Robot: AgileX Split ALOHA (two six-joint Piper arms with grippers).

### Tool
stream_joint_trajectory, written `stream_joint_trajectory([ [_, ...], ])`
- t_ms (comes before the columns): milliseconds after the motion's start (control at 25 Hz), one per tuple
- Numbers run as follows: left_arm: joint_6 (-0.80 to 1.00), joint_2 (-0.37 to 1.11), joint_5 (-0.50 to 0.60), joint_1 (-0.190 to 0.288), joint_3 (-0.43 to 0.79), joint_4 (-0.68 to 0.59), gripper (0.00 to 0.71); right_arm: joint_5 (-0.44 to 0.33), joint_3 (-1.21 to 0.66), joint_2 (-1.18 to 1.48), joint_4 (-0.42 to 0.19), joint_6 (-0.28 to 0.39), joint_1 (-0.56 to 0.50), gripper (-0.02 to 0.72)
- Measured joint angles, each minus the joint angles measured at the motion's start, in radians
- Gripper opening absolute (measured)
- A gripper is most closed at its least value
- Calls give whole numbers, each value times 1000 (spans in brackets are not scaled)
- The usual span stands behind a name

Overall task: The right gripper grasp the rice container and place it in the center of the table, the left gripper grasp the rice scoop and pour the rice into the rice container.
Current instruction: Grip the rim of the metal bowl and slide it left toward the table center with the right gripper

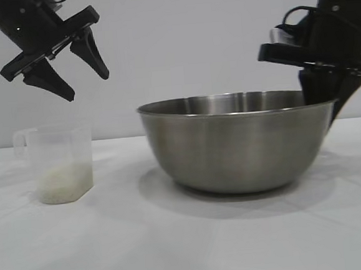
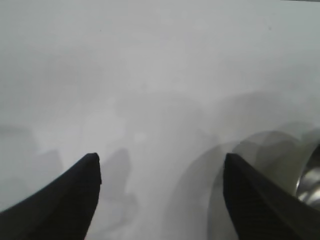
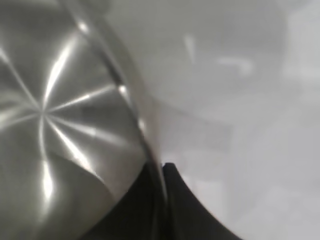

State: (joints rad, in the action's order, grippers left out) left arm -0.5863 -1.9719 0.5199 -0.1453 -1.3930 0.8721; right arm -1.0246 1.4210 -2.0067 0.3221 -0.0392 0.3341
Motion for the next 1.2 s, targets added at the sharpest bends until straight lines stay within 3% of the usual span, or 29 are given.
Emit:
stream_joint_trajectory([
  [240, 0, 0, 0, 0, 0, 0, 487, -7, 5, -19, -10, 0, 0, 0],
  [280, 0, 0, 0, 0, 0, 0, 487, -7, 5, -21, -8, 0, 0, 57],
  [320, 0, 0, 0, 0, 0, 0, 487, -7, 5, -21, -4, 0, 0, 57],
  [600, 0, 0, 2, 0, 0, -4, 487, -7, 5, -19, -16, 0, 0, 485],
  [720, 0, 0, 2, 0, 0, -6, 487, -7, 5, 0, -53, 0, 0, 593],
  [960, 0, 0, 2, 0, 0, -19, 487, -33, 5, 77, -147, 2, 0, 602],
  [1200, 0, 0, 2, 0, 0, -19, 487, -142, 5, 164, -272, 24, -10, 602],
])
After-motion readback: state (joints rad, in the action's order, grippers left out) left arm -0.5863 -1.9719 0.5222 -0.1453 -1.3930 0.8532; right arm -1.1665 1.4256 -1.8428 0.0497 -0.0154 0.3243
